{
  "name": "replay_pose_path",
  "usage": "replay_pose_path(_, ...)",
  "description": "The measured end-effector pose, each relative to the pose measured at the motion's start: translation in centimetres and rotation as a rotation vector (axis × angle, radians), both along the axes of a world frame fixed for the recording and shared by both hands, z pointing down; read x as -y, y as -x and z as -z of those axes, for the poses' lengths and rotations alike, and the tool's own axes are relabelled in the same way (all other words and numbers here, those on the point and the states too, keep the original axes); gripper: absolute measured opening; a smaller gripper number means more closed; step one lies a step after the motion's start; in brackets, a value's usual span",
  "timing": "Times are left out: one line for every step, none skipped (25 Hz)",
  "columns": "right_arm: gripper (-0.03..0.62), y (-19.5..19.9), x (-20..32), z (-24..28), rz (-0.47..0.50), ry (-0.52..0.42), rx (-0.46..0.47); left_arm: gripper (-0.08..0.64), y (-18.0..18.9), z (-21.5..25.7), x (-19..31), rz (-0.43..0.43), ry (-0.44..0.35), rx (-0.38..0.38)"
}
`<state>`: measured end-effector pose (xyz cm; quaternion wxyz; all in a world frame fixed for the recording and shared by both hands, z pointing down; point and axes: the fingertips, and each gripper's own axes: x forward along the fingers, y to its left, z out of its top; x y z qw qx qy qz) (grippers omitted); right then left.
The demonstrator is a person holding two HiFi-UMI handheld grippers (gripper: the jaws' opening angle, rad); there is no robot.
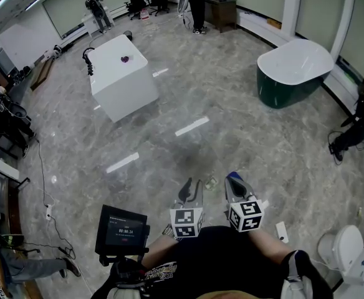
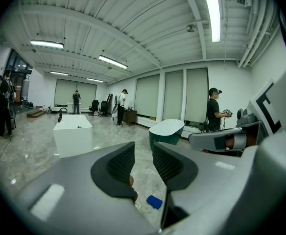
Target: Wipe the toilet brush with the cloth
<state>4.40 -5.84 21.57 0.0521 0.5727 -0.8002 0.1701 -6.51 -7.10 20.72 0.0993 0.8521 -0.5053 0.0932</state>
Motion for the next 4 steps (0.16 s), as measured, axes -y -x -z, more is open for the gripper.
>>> replay_pose_path(0.0,-0.02,-0.01,-0.05,0.001,0.0,-0.001,0.117,-0.03,-0.05,0.0,0.0,-0.001,0.0)
replay_pose_path(0.0,-0.04,-0.02,-0.09,0.001,0.0,-0.001,0.117,-0.07,-0.1,-0.01,0.0,-0.002,0.0)
replay_pose_path(0.0,-0.07,-0.02,-0.1,0.002,-0.001,-0.002,0.117,-0.11,-0.13,-0.01,0.0,-0.002,0.0)
replay_pose_path(0.0,-0.1,-0.02,-0.1,0.002,-0.001,-0.002,0.117,-0.15,-0.17,-0.01,-0.001,-0.003,0.0)
